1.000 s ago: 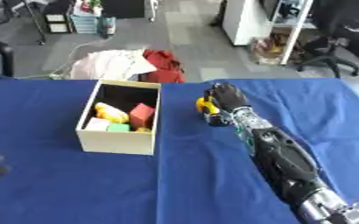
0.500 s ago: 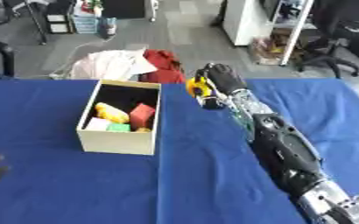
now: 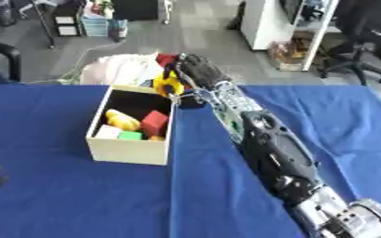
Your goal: Pick up objects on the table and place them in the box.
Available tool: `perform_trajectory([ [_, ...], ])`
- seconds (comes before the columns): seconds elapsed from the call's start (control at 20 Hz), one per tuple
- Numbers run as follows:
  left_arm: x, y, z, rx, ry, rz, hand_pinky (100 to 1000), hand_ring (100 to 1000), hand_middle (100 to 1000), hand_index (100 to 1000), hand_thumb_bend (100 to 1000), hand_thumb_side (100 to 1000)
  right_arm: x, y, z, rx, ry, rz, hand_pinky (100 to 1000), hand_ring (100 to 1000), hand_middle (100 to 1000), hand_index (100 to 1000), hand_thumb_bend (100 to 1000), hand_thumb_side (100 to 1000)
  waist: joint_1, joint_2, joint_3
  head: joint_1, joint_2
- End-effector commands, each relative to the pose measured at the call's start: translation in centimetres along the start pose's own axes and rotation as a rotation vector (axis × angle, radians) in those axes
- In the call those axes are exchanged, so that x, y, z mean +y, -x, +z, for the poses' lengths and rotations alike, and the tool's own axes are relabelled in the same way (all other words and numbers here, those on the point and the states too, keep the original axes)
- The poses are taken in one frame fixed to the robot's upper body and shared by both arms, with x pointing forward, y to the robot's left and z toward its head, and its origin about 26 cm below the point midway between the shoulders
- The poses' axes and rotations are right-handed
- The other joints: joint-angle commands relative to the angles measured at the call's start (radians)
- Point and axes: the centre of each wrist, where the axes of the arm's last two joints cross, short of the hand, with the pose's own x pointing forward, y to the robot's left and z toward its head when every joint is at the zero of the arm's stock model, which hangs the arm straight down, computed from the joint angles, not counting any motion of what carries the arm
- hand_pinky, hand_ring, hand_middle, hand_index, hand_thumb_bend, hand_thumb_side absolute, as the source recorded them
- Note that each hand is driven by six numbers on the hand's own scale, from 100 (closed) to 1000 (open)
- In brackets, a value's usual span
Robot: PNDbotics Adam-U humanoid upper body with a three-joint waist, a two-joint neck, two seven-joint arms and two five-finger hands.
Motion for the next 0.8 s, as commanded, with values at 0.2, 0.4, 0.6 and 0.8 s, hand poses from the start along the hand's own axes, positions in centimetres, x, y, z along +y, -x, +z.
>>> perform_trajectory([
  [0.2, 0.3, -0.9, -0.4, -0.031, 0.011, -0.013, 889, 744, 749, 825, 116, 644, -1.5, -2.8, -2.0, -0.188, 0.001, 0.019, 786, 714, 620, 826, 100, 194, -0.002, -0.031, 0.002, -0.004, -0.011],
  [0.4, 0.4, -0.8, -0.4, -0.029, 0.008, -0.014, 888, 744, 749, 825, 117, 644, -1.7, -3.1, -2.0, -0.261, -0.051, 0.044, 852, 824, 849, 983, 100, 211, -0.005, -0.034, -0.004, 0.001, -0.010],
  [0.6, 0.4, -0.7, -0.3, -0.026, 0.007, -0.015, 888, 743, 748, 825, 119, 643, -1.8, -2.5, -1.6, -0.259, -0.111, 0.062, 871, 857, 920, 1000, 100, 214, -0.006, -0.037, -0.011, 0.006, -0.011],
  [0.8, 0.5, -0.7, -0.2, -0.022, 0.000, -0.017, 888, 743, 748, 825, 119, 644, -2.3, -1.3, -1.0, -0.228, -0.110, 0.052, 865, 848, 902, 996, 100, 206, -0.006, -0.039, -0.019, 0.013, -0.008],
])
